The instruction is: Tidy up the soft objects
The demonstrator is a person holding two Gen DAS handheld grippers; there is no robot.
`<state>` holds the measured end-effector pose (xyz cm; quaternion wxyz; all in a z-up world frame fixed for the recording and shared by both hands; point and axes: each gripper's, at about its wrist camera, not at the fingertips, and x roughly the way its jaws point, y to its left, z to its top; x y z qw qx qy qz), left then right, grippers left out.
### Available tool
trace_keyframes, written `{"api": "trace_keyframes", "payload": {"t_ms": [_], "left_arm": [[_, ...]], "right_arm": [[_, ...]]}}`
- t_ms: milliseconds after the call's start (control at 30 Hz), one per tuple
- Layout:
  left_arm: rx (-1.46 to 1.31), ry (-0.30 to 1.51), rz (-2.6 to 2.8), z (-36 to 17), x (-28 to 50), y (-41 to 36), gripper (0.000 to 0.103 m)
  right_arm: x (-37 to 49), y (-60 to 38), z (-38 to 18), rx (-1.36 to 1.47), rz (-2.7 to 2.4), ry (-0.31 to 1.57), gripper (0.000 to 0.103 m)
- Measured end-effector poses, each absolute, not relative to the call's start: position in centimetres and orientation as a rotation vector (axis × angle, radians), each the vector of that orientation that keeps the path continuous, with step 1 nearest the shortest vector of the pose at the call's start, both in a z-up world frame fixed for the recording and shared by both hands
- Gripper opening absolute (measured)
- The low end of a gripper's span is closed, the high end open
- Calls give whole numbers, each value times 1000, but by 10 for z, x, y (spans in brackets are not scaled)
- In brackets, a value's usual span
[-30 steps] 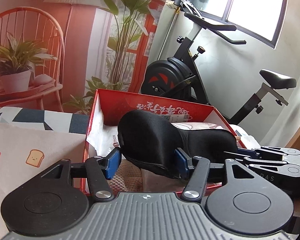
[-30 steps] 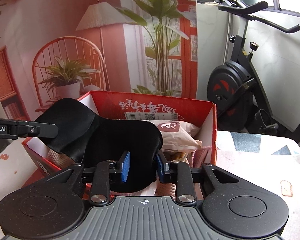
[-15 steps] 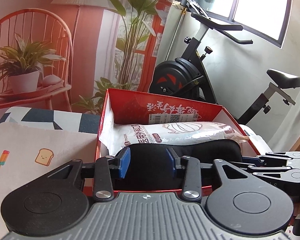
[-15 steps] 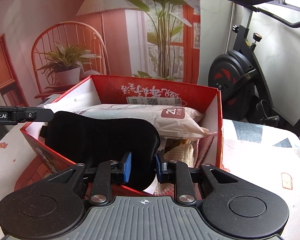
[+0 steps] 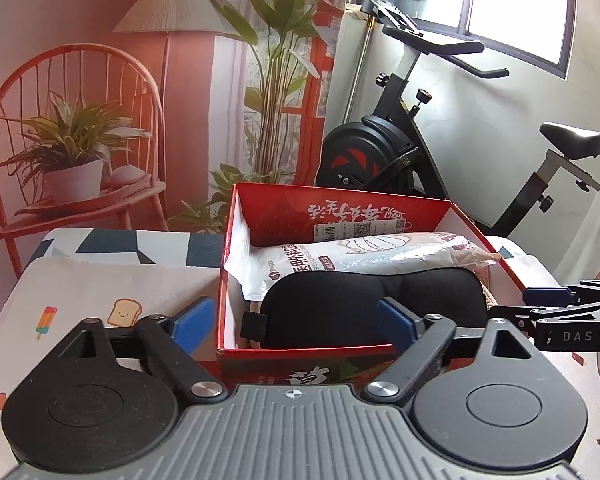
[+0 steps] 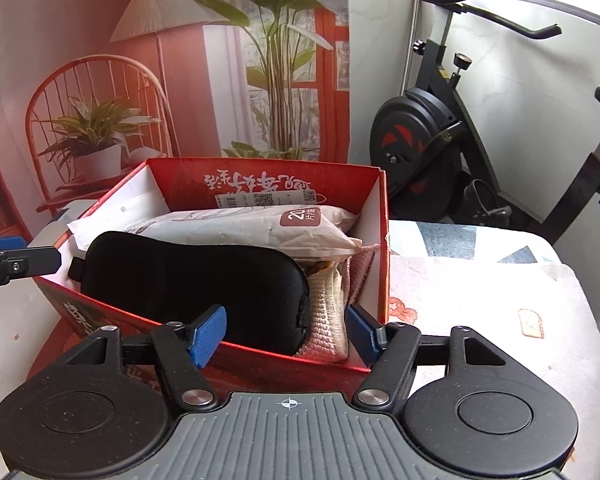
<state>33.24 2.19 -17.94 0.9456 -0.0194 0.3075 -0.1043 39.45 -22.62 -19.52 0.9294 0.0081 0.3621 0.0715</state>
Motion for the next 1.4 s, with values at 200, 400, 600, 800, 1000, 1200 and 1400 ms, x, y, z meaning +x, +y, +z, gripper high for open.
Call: {"api": "trace_keyframes", "payload": {"t_ms": [200,400,600,800,1000,1200,1400], "left_arm": [[-41,629,-168,-172,322,27,103],[-44,646,-143,-168,310,32,103],[-22,615,-106,-159,289,34,103],[-34,595,-112,-148,265,39,103],[0,554,-95,-132,235,35,103],[35,526,-34,-104,199,33,103],[20,440,-38,-66,144,41,103]], "right_arm": [[377,-227,-184,29,126,720,92],[360,-226,-174,39,108,694,102],[344,-223,-165,34,98,681,103],[319,-218,-151,30,87,633,103],[290,-211,-133,2,79,589,103],[249,-200,-104,-22,55,554,103],[186,-196,-61,-36,51,473,103]]}}
